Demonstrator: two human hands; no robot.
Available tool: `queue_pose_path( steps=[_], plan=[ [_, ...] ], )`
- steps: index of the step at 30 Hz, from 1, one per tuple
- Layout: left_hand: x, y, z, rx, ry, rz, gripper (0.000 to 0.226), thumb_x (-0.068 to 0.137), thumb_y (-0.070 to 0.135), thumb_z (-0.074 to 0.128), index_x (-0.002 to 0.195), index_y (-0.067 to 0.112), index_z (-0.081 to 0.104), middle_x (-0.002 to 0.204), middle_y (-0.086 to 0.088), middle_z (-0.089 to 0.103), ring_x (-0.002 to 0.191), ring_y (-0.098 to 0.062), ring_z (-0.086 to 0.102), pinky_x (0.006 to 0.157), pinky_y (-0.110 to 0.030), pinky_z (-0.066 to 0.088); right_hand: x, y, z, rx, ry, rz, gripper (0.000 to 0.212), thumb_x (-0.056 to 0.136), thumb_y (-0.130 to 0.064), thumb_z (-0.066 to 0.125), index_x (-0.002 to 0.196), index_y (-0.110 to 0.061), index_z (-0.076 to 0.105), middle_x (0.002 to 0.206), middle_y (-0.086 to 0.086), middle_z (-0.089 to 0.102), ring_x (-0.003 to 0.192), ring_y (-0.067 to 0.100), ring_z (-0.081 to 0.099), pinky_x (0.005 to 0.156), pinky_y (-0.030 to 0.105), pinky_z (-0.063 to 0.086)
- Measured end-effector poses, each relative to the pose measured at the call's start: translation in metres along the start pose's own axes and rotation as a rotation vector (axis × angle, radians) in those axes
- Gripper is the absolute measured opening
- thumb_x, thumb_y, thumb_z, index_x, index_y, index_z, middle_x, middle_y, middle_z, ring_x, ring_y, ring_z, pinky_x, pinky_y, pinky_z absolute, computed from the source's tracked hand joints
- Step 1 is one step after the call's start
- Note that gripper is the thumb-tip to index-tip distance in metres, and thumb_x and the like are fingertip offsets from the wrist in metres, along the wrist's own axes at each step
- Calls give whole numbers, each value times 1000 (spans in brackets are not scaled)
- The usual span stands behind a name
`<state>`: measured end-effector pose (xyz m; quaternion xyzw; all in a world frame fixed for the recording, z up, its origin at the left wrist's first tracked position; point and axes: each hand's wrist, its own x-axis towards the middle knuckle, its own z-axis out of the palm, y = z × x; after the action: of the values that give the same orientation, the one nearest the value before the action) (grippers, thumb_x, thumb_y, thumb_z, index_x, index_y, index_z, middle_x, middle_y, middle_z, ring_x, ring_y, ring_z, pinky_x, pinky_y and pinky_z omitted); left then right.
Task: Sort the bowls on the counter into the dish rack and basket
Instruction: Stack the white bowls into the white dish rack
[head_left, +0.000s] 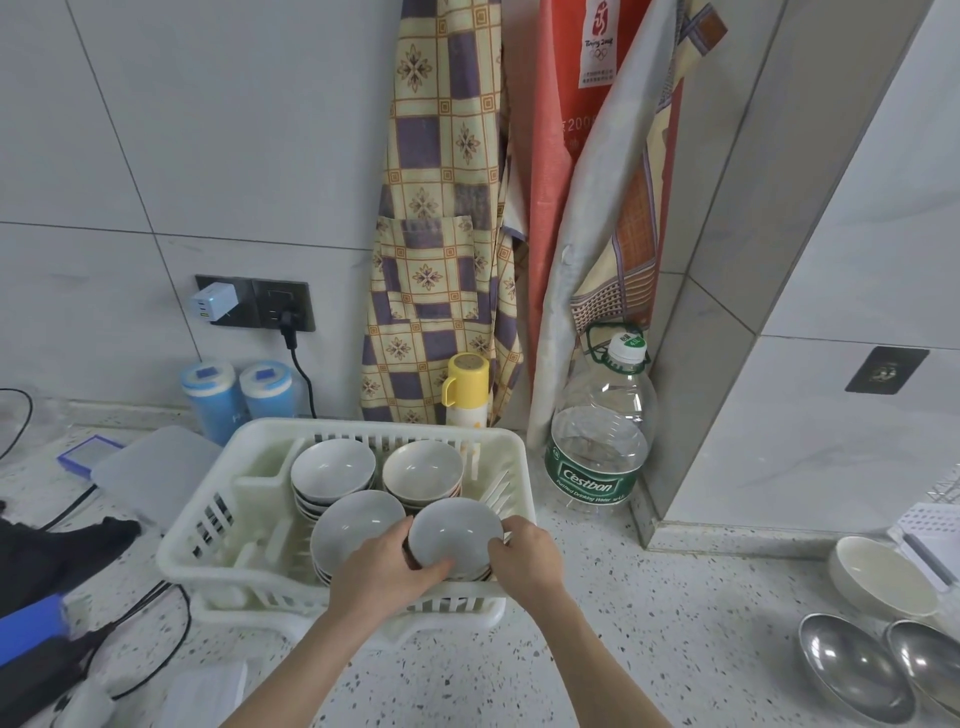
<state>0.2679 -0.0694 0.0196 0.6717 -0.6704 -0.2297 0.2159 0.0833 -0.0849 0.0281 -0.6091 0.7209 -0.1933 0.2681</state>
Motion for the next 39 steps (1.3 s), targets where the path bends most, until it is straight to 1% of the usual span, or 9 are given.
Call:
queue_pose_path(
  steps=[5,13,18,23,28,30,33,37,39],
  plan=[
    [-1,1,-1,-13,-28,13,53,60,75,60,105,47,60,65,20,61,64,6,57,49,-16,35,1,-1,1,-46,-17,8,31,87,-16,46,113,-11,61,99,7,69,75,20,55,61,26,42],
    [0,0,1,16,-18,26,54,64,77,61,106,43,59,77,18,67,72,3,61,60,-22,50,2,-3,1,-87,-28,-4,28,83,-14,47,105,-11,66,93,9,71,68,20,51,56,25,40],
    [-3,4,1,11,-28,17,54,65,81,59,105,45,58,70,12,64,70,-2,61,55,-24,44,0,-4,3,-207,-40,-47,4,87,-15,46,87,-16,50,73,0,52,68,21,51,56,23,38],
    [-6,5,0,59,-31,-6,46,72,72,58,102,37,59,69,8,63,69,-7,62,63,-32,52,2,-3,5,-251,-20,-60,20,92,-19,43,102,-12,59,84,3,56,73,21,52,64,26,43],
    [-17,4,8,116,50,-9,56,90,58,53,138,29,49,82,14,69,81,-10,67,68,-32,56,1,0,7,-183,23,-86,30,98,-28,40,115,-8,54,96,9,68,72,23,54,63,27,42],
    [-24,8,8,85,83,-19,50,92,54,53,136,29,51,78,16,68,78,-9,66,65,-30,54,-1,4,7,-87,25,-109,33,98,-27,41,125,-11,53,87,6,68,68,20,55,59,25,41],
    [-30,14,8,22,118,-36,45,93,46,55,135,30,55,73,17,65,70,-3,61,58,-26,46,-12,14,1,237,16,-137,37,96,-20,47,132,-18,55,64,0,59,55,9,49,50,16,38],
    [-39,27,15,-310,73,-88,34,93,37,60,127,32,60,76,10,72,72,-2,65,66,-29,52,-30,31,-16,788,-74,-58,32,96,-12,47,124,-19,62,70,0,65,52,4,48,52,13,40],
    [-45,36,23,-443,18,-68,28,95,30,61,123,31,63,82,12,74,73,0,67,67,-26,50,-39,41,-26,910,-119,-28,28,97,-11,46,118,-20,63,68,-3,65,48,6,44,49,17,39]
  ],
)
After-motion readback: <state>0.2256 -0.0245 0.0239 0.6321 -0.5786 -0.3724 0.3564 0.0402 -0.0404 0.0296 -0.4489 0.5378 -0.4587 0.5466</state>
